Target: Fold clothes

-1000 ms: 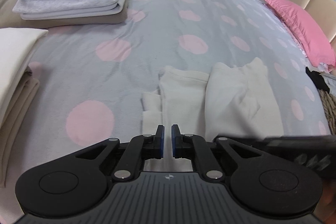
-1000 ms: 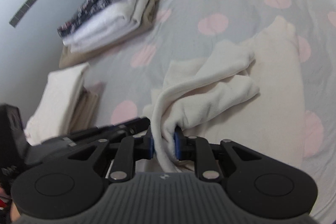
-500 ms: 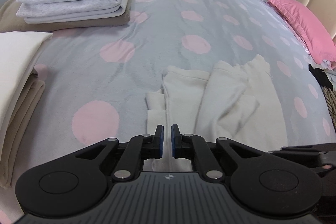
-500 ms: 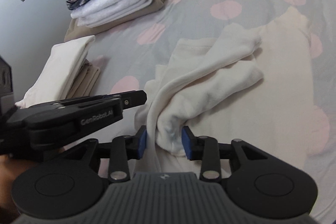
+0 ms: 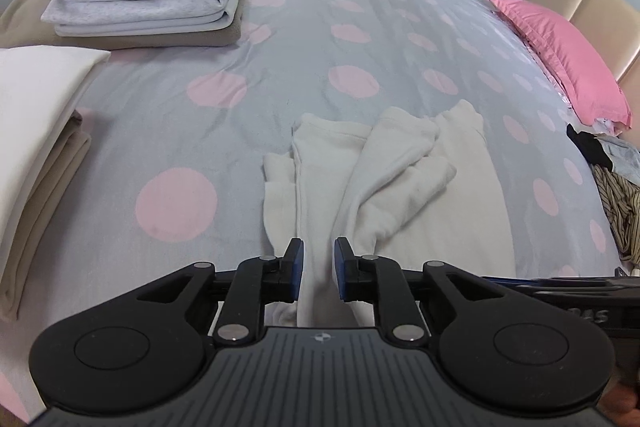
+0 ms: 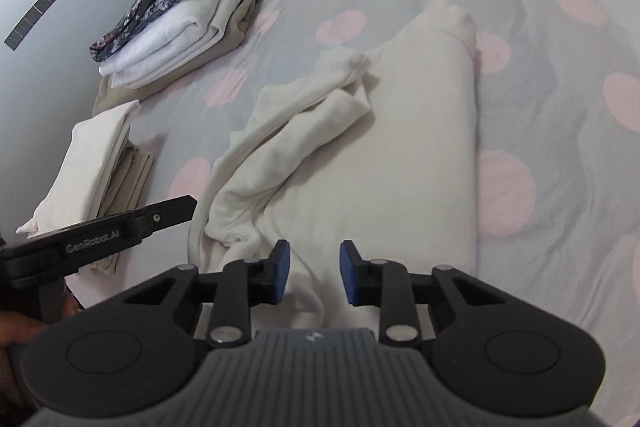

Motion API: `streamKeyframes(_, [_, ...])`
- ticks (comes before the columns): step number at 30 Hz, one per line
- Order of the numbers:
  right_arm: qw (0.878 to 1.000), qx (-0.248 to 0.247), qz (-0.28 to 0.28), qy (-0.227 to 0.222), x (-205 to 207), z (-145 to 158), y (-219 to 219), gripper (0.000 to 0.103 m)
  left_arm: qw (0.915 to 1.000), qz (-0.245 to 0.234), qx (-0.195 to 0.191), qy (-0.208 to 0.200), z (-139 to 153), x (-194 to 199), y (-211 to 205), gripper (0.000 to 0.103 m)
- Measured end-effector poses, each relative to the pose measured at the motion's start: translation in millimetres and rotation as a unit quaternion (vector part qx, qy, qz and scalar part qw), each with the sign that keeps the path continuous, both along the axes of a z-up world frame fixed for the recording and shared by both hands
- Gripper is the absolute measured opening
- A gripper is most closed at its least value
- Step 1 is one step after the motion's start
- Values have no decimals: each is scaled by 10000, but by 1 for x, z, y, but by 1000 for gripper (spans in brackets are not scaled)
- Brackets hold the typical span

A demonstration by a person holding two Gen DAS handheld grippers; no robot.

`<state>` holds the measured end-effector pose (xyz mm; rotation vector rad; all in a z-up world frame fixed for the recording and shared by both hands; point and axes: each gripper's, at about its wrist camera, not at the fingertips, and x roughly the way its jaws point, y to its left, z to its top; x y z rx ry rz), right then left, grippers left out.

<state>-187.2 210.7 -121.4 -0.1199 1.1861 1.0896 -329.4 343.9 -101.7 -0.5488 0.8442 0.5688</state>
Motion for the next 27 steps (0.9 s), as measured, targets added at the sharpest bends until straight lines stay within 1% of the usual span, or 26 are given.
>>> streamKeyframes(1, [9999, 14, 114, 26, -6, -3, 3, 26, 10000, 39, -27, -4, 0, -3, -1, 14])
streamKeyframes(5, [9980, -36, 626, 64, -35, -12, 16, 21, 9995, 228, -222, -92, -1, -19, -3, 15])
streamKeyframes(8, [9958, -177, 901, 63, -53, -20, 20, 21, 9986, 314, -393, -166, -4, -29, -6, 17])
streamKeyframes(11, [9946, -267, 1004, 28, -60, -24, 17, 22, 9980, 299, -501, -239, -4, -35, -11, 19])
streamKeyframes(12, [9947, -261, 996, 18, -60, -23, 14, 22, 9979, 283, -528, -265, -4, -36, -13, 22])
streamKeyframes(13, [9949, -239, 976, -6, -60, -21, 10, 23, 9980, 254, -520, -246, -4, -36, -15, 28])
streamKeyframes(14, [9951, -218, 965, -58, -59, -18, 5, 23, 9982, 225, -512, -226, -5, -35, -17, 32])
streamKeyframes(15, [9950, -208, 966, -145, -58, -15, 0, 23, 9983, 196, -504, -207, -6, -35, -19, 42])
streamKeyframes(16, [9947, -225, 970, -273, -57, -12, -5, 24, 9985, 167, -496, -188, -6, -34, -22, 50])
streamKeyframes(18, [9931, -319, 966, -584, -56, -8, -16, 25, 9987, 109, -480, -149, -7, -33, -26, 51])
streamKeyframes(21, [9888, -517, 928, -1046, -53, -5, -33, 36, 9989, 22, -456, -92, -9, -32, -33, 57])
streamKeyframes(22, [9866, -593, 933, -1196, -53, -5, -39, 38, 9990, -8, -448, -72, -10, -32, -35, 58])
streamKeyframes(24, [9816, -740, 944, -1487, -53, -5, -50, 39, 9990, -66, -432, -34, -11, -31, -39, 58])
streamKeyframes(27, [9734, -935, 975, -1848, -57, -8, -63, 43, 9991, -153, -407, 24, -13, -30, -46, 57])
